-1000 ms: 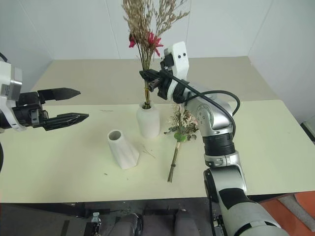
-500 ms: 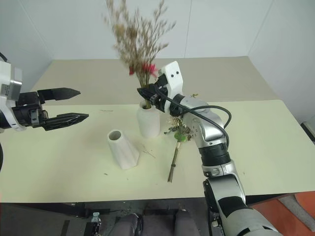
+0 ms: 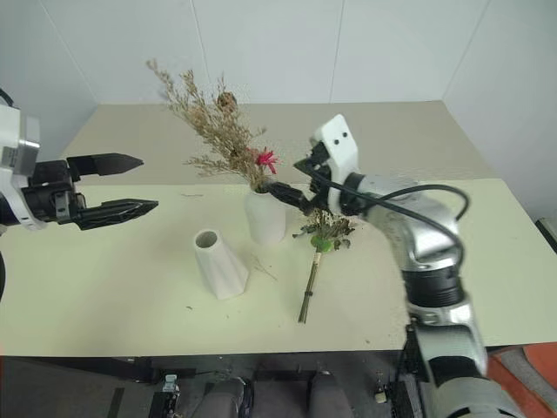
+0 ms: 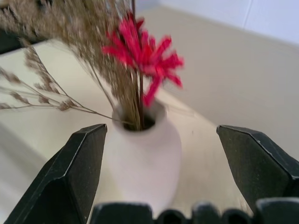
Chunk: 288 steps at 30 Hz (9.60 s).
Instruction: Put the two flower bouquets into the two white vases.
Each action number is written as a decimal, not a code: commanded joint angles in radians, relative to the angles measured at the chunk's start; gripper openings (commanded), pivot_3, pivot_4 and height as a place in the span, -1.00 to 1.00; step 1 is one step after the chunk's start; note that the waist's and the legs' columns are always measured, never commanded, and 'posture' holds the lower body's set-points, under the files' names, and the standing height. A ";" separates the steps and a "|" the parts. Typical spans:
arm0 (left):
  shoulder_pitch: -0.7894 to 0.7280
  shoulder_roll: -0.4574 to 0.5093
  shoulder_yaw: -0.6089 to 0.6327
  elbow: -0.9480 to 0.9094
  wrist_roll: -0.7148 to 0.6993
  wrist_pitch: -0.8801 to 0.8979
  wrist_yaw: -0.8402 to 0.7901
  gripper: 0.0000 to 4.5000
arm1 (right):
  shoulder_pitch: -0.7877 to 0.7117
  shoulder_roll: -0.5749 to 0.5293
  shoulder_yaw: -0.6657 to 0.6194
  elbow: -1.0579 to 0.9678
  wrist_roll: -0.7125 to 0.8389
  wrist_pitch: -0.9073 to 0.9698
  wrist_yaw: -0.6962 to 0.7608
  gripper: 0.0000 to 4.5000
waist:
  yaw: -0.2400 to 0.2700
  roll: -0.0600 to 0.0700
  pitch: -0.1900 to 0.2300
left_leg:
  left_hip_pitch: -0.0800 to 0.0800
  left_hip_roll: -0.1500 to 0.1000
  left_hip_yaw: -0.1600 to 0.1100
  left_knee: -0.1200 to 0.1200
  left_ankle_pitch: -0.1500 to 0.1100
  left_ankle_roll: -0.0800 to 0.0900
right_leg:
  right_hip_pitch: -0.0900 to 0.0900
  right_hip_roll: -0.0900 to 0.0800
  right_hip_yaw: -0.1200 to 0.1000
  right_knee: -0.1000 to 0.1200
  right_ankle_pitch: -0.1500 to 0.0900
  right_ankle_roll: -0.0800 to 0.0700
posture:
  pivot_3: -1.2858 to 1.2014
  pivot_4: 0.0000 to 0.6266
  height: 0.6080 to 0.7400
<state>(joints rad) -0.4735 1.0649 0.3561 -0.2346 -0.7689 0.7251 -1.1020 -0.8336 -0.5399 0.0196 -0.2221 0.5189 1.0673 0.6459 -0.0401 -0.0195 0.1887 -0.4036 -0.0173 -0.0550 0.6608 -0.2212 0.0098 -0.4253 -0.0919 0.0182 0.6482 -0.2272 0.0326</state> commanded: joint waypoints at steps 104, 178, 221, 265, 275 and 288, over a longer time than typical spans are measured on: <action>-0.052 -0.013 -0.022 0.071 0.030 -0.119 -0.076 1.00 | -0.068 -0.059 -0.425 0.066 0.569 -0.097 0.180 -0.92 | -0.005 -0.004 0.000 | 0.001 0.001 0.001 0.000 0.000 0.000 | 0.001 0.001 0.001 -0.001 0.001 0.000 | 0.03 -0.52 1.00; 0.030 0.045 0.031 0.001 -0.017 -0.041 -0.142 1.00 | -0.160 0.286 -0.002 0.066 0.360 -0.212 0.142 -0.92 | -0.005 -0.003 0.000 | 0.001 0.001 0.001 0.000 0.000 0.000 | -0.001 0.001 0.001 0.000 0.001 0.000 | 0.03 -0.52 1.00; 0.052 0.038 0.035 -0.018 -0.034 -0.043 -0.111 1.00 | -0.142 0.307 0.020 0.103 0.253 -0.277 0.173 -0.92 | -0.005 -0.003 0.000 | 0.001 0.001 0.001 0.000 0.000 0.000 | -0.001 0.001 0.001 0.000 0.001 0.000 | 0.03 -0.52 1.00; 0.044 0.040 0.020 -0.006 -0.014 -0.067 -0.111 1.00 | -0.031 0.328 0.136 0.074 0.124 -0.358 0.211 -0.92 | -0.005 -0.003 0.000 | 0.001 0.001 0.001 0.000 0.000 0.000 | -0.001 0.001 0.001 0.000 0.001 0.000 | 0.03 -0.52 1.00; 0.030 0.039 0.008 0.004 -0.006 -0.074 -0.117 1.00 | -0.020 0.296 0.133 0.040 0.131 -0.344 0.236 0.56 | -0.004 -0.003 0.000 | 0.001 0.001 0.001 0.000 0.000 0.000 | -0.001 0.001 0.001 0.000 0.001 0.000 | 0.03 -0.52 1.00; 0.008 0.020 -0.029 0.021 0.000 -0.089 -0.129 1.00 | 0.042 -0.012 0.084 -0.006 0.142 -0.323 0.402 0.99 | -0.002 -0.004 0.000 | 0.001 0.001 0.001 0.000 0.000 0.000 | 0.000 0.001 0.000 -0.001 0.001 0.000 | 0.03 -0.52 1.00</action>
<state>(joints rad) -0.4509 1.0863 0.3229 -0.2039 -0.7650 0.6544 -1.2285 -0.7900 -0.5347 0.1430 -0.1922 0.6485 0.7497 1.0264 -0.0419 -0.0233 0.1891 -0.4025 -0.0165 -0.0541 0.6605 -0.2212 0.0099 -0.4252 -0.0913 0.0185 0.6475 -0.2264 0.0327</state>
